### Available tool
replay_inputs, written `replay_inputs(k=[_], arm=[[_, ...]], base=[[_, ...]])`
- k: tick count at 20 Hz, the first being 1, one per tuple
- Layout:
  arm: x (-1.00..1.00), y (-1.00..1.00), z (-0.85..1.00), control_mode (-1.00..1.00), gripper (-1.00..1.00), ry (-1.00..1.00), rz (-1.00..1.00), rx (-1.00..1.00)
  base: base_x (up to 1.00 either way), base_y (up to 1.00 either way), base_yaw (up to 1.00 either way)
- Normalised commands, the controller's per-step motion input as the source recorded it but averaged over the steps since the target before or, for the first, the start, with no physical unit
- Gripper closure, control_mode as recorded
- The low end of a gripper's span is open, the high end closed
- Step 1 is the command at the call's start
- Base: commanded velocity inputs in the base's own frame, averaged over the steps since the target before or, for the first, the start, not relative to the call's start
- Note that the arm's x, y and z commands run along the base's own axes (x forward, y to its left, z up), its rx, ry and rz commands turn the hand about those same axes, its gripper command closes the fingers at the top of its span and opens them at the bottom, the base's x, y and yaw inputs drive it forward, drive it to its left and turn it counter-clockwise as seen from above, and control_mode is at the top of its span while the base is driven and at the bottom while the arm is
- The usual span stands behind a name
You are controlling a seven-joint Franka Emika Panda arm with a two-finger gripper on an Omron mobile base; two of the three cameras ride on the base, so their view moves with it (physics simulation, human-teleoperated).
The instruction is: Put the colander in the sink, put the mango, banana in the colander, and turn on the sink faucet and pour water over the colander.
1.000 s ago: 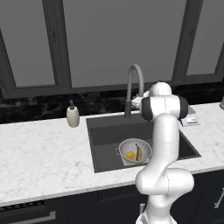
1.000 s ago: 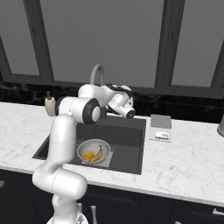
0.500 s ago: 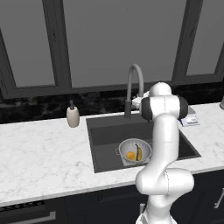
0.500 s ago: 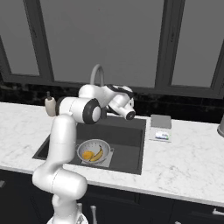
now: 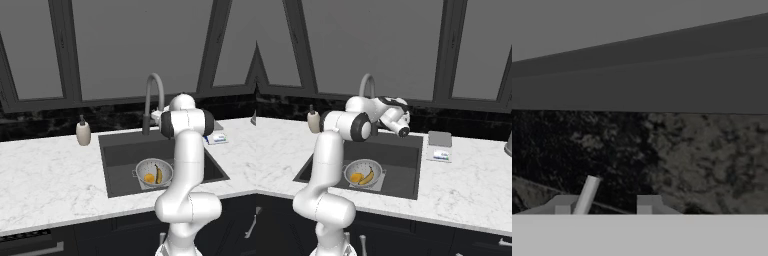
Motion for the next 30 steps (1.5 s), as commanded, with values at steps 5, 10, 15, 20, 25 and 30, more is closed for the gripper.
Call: replay_inputs(k=[5, 10, 15, 20, 25, 30], arm=[[0.31, -0.76, -0.35, -1.0, 1.0, 0.07, -0.05, 0.09], [0.26, -0.81, -0.42, -1.0, 1.0, 0.05, -0.04, 0.1], [0.21, -0.89, -0.44, -1.0, 1.0, 0.03, -0.02, 0.1], [0.22, -0.93, -0.45, -1.0, 1.0, 0.03, -0.01, 0.08], [0.24, -0.93, -0.48, -1.0, 1.0, 0.06, -0.03, 0.06], [0.29, -0.95, -0.51, -1.0, 1.0, 0.1, -0.05, 0.04]], base=[[0.0, 0.0, 0.0], [0.0, 0.0, 0.0], [0.0, 0.0, 0.0], [0.0, 0.0, 0.0], [0.0, 0.0, 0.0], [0.0, 0.0, 0.0]])
